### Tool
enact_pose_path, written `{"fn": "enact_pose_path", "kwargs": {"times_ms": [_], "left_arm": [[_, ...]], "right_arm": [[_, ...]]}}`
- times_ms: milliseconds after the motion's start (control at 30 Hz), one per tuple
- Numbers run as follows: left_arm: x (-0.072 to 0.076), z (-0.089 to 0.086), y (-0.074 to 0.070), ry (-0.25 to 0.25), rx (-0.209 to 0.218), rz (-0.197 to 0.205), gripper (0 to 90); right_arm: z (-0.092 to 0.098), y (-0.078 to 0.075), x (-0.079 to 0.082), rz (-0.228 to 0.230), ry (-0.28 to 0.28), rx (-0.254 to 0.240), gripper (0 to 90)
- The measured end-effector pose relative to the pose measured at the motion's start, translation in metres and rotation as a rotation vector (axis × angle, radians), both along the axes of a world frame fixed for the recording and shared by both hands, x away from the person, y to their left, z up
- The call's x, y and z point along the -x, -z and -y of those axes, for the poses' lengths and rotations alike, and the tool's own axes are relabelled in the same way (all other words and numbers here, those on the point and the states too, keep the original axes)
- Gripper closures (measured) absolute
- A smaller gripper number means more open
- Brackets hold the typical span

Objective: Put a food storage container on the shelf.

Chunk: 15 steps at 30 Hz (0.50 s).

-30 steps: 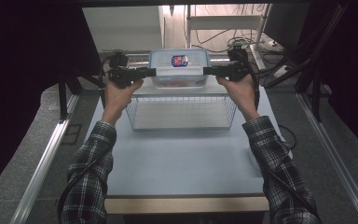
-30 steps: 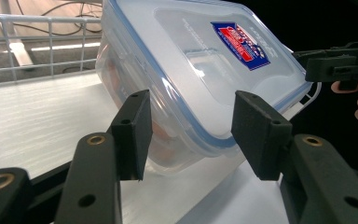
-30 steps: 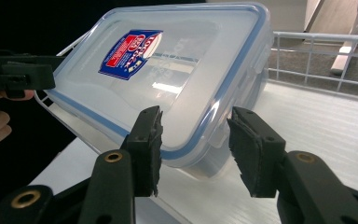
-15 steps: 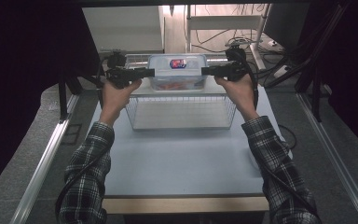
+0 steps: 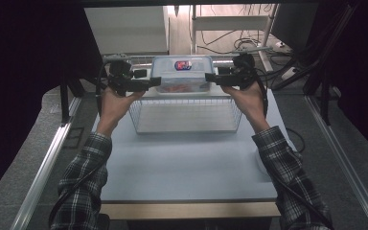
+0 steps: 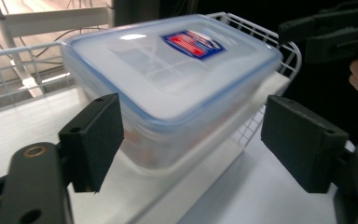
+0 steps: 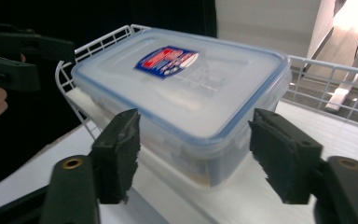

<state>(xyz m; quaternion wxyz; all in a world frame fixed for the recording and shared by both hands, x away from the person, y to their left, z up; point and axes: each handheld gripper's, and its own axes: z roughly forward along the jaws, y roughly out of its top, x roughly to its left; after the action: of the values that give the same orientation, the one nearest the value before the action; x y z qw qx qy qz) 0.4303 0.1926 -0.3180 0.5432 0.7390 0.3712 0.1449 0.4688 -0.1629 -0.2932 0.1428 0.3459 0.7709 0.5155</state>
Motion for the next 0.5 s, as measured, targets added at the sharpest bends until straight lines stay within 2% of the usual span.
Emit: {"fn": "enact_pose_path", "kwargs": {"times_ms": [100,133,200,367,500], "left_arm": [[0.013,0.002,0.006,0.028,-0.009,0.017,16.5],[0.013,0.002,0.006,0.028,-0.009,0.017,15.6],[0.026,0.005,0.014,0.050,-0.042,0.038,13.8],[0.046,0.007,0.029,0.073,-0.064,0.059,9.6],[0.060,0.009,0.041,0.085,-0.075,0.064,5.9]], "right_arm": [[0.002,0.005,0.010,0.024,-0.014,0.011,26.3],[0.003,0.007,0.013,0.028,-0.016,0.016,24.6],[0.005,0.011,0.019,0.037,-0.027,0.019,21.9],[0.009,0.022,0.036,0.078,-0.049,0.046,16.8],[0.013,0.030,0.048,0.086,-0.065,0.037,11.8]]}}
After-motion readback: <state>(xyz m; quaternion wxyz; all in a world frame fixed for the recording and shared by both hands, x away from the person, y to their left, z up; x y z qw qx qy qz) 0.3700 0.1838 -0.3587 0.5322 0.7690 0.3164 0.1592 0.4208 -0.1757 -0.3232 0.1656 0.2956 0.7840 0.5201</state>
